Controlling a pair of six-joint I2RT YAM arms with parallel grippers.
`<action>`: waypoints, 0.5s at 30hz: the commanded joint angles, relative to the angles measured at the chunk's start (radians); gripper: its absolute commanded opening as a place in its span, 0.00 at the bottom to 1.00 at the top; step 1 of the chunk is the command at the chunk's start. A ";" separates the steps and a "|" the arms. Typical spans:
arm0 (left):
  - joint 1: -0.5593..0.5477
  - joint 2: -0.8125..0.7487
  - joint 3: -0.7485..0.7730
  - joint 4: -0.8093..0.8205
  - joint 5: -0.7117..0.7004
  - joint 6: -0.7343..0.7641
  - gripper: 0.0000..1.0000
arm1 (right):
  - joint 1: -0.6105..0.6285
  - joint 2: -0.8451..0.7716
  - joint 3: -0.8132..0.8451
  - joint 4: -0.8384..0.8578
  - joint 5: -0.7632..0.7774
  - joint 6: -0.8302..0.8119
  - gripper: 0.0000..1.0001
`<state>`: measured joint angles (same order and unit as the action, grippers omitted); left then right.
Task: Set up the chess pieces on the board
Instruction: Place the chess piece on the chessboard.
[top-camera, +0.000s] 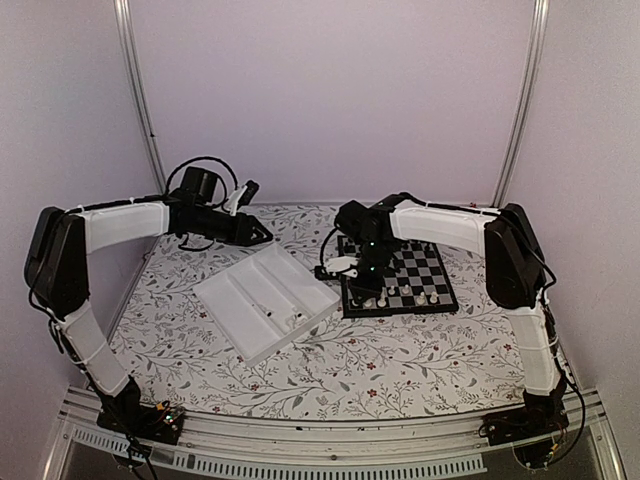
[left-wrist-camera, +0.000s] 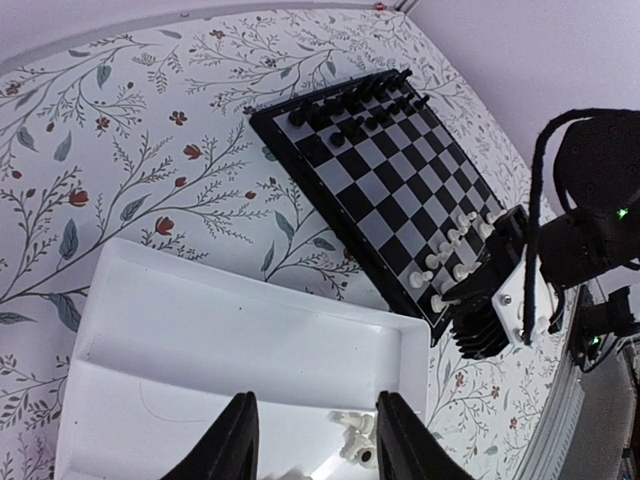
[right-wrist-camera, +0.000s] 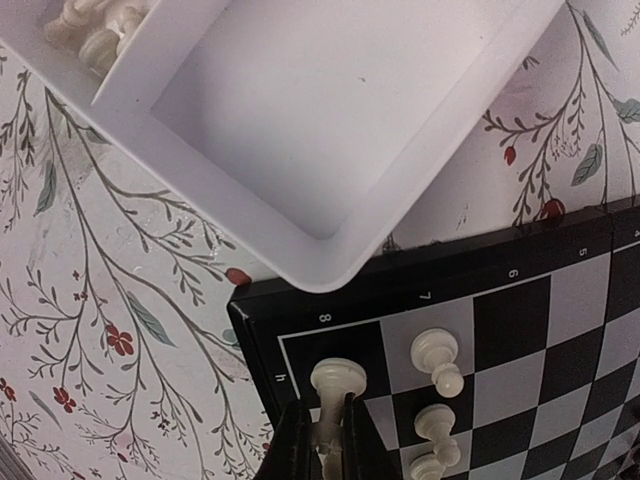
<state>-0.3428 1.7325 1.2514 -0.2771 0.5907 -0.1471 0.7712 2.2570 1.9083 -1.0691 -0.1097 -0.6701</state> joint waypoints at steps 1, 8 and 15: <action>0.002 0.021 0.019 -0.017 0.012 0.000 0.42 | -0.005 0.030 0.026 0.006 -0.008 0.007 0.08; -0.001 0.026 0.020 -0.021 0.016 0.001 0.42 | -0.006 0.036 0.028 0.013 -0.006 0.010 0.15; -0.003 0.030 0.023 -0.027 0.017 0.002 0.41 | -0.005 0.037 0.028 0.018 -0.007 0.015 0.23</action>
<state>-0.3431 1.7512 1.2518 -0.2905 0.5945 -0.1471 0.7712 2.2696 1.9121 -1.0630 -0.1101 -0.6662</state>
